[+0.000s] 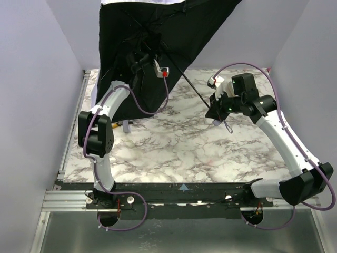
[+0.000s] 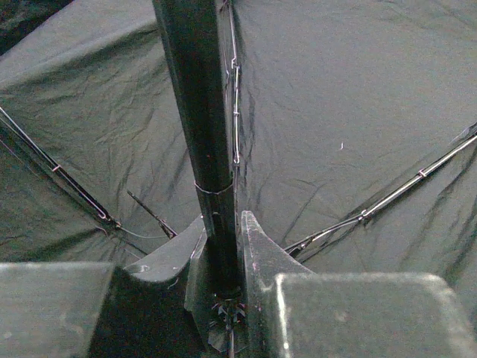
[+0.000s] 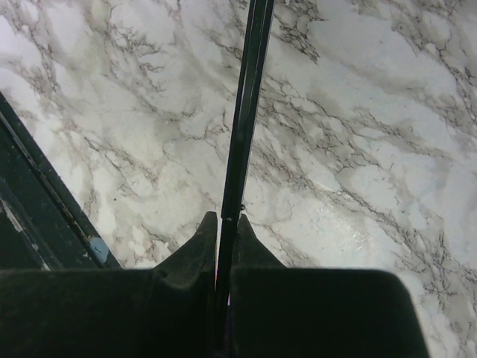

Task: Open the umbrella

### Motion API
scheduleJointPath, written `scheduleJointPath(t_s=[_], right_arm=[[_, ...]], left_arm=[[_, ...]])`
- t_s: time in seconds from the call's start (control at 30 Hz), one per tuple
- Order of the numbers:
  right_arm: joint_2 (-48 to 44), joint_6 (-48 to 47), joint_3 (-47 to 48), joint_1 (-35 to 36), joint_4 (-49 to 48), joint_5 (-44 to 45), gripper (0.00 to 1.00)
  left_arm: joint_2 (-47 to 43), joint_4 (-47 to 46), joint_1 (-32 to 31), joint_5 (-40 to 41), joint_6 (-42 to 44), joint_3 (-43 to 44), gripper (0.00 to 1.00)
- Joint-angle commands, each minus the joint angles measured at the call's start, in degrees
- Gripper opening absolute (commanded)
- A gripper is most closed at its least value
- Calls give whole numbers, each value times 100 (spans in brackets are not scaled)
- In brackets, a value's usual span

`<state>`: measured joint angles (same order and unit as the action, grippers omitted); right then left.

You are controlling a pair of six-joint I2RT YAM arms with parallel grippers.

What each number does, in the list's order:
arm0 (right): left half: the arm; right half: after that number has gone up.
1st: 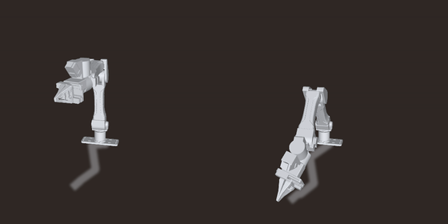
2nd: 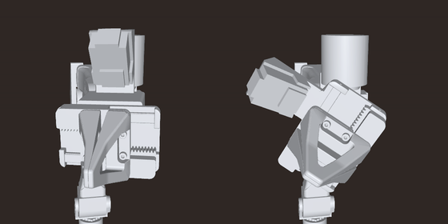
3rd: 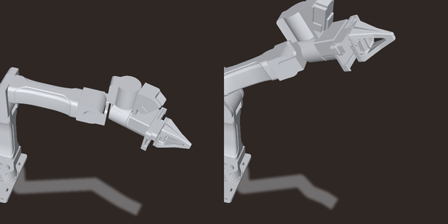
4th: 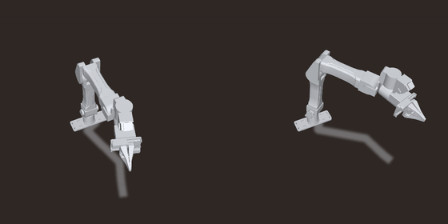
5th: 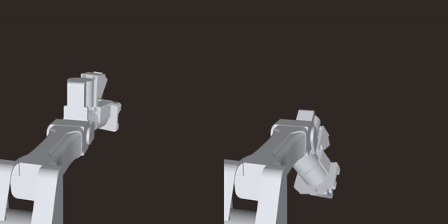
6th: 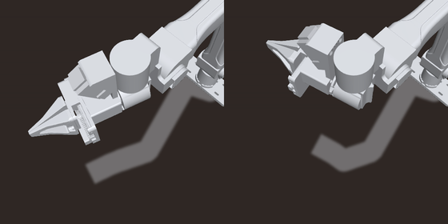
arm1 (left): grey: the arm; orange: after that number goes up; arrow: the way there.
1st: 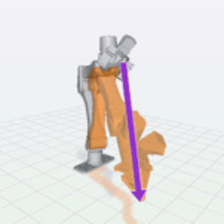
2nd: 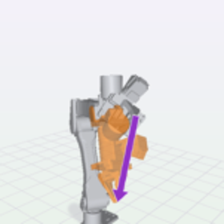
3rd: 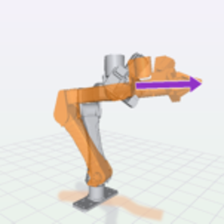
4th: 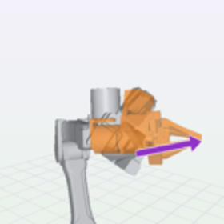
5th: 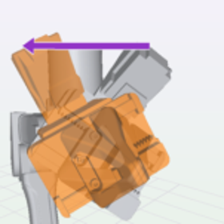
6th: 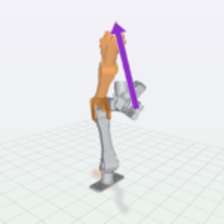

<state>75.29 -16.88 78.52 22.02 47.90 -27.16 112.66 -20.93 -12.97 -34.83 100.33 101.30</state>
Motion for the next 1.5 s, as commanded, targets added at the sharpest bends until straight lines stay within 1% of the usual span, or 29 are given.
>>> scheduleJointPath(t_s=[0.0,0.07,0.13,0.2,0.23,0.27,0.3,0.37,0.47,0.53,0.6,0.77,0.87,0.93,1.0,1.03,1.07,1.13,1.17,1.2,1.23,1.4,1.47], right_arm=[[-347,-837,91,109,2879,-1133,0],[-278,-709,199,109,2698,-1280,0],[-280,-400,225,107,2354,-1303,1],[-320,-48,208,107,1921,-1211,14],[-356,171,187,109,1671,-1151,20],[-381,300,173,107,1473,-1129,24],[-388,467,164,106,1260,-1109,32],[-391,759,140,109,869,-1097,42],[-357,1164,115,108,188,-1050,49],[-315,1388,143,107,-248,-934,56],[-201,1488,224,109,-553,-871,61],[202,1812,504,215,-1114,-920,68],[372,1906,536,461,-1381,-747,69],[469,1777,526,630,-1460,-610,69],[538,1750,483,757,-1547,-488,67],[569,1555,457,807,-1591,-458,64],[603,1559,431,833,-1635,-390,58],[649,1676,409,846,-1790,-296,39],[654,1897,402,843,-1856,-274,27],[647,1989,393,843,-1938,-274,10],[635,2085,371,845,-2003,-282,1],[535,2688,302,839,-2447,-628,0],[472,2909,268,838,-2719,-766,0]], left_arm=[[-300,-919,1448,3035,205,-326,17],[-466,-992,1316,2704,327,-581,15],[-645,-1081,1047,2360,379,-863,12],[-802,-1106,854,2136,382,-1032,6],[-848,-1127,739,2063,382,-1085,1],[-917,-1149,636,1970,374,-1152,0],[-1002,-1115,549,1867,385,-1212,0],[-1113,-1076,369,1680,437,-1326,0],[-1214,-998,88,1612,556,-1428,0],[-1285,-964,-63,1589,600,-1487,0],[-1368,-954,-180,1520,677,-1588,0],[-1491,-922,-426,1534,794,-1757,0],[-1548,-940,-525,1551,840,-1819,0],[-1578,-945,-572,1562,846,-1844,0],[-1618,-963,-620,1600,834,-1865,0],[-1646,-974,-640,1594,823,-1891,0],[-1683,-966,-660,1586,802,-1929,0],[-1753,-948,-697,1582,731,-1993,0],[-1782,-961,-713,1593,688,-2017,3],[-1805,-961,-722,1593,644,-2049,9],[-1842,-939,-724,1586,629,-2076,13],[-1986,-878,-746,1497,481,-2197,48],[-2047,-856,-772,1468,437,-2235,57]])
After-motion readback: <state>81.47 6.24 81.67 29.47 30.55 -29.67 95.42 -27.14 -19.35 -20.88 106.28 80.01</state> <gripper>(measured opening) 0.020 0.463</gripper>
